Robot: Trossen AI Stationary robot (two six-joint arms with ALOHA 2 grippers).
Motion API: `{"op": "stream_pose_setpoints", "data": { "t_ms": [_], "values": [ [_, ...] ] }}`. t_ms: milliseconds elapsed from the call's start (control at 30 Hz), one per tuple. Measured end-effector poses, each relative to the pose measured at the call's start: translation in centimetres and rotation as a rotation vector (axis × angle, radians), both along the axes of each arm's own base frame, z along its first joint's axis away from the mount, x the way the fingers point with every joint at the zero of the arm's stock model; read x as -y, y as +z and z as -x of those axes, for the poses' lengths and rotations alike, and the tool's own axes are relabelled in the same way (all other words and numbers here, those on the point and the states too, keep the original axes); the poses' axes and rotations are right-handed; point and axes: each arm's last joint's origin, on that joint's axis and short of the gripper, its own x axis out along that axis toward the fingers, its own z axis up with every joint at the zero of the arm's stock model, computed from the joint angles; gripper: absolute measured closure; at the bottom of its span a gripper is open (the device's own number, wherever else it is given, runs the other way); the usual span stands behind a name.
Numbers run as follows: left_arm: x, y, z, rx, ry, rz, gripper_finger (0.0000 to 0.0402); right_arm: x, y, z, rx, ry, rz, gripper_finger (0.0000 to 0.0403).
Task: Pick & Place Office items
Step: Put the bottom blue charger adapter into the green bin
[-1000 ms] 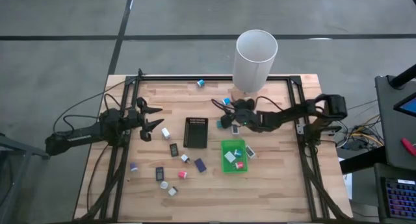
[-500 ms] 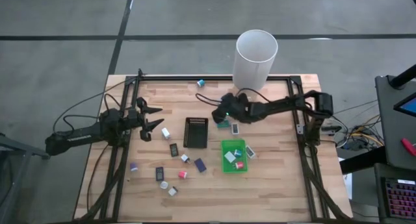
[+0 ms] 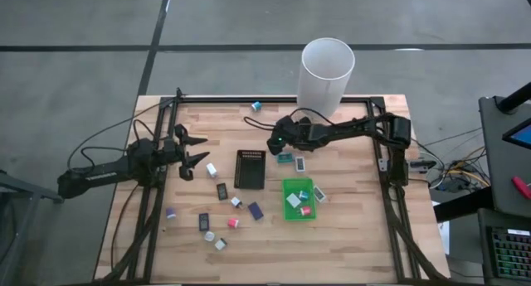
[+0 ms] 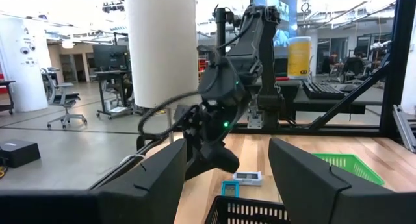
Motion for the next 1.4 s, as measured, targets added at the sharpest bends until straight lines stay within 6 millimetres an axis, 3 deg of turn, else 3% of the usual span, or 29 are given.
{"op": "stream_pose_setpoints", "data": {
  "t_ms": [567, 1400],
  "values": [
    [0.0, 0.0, 0.0, 0.0, 0.0, 0.0, 0.0177, 1.0, 0.0, 0.1, -0.044, -0.064, 0.07, 0.0184],
    [0.0, 0.0, 0.0, -0.001, 0.0, 0.0, 0.0176, 2.7, -1.3, 1.2, -0.054, -0.093, -0.042, 0.0184]
  ]
}}
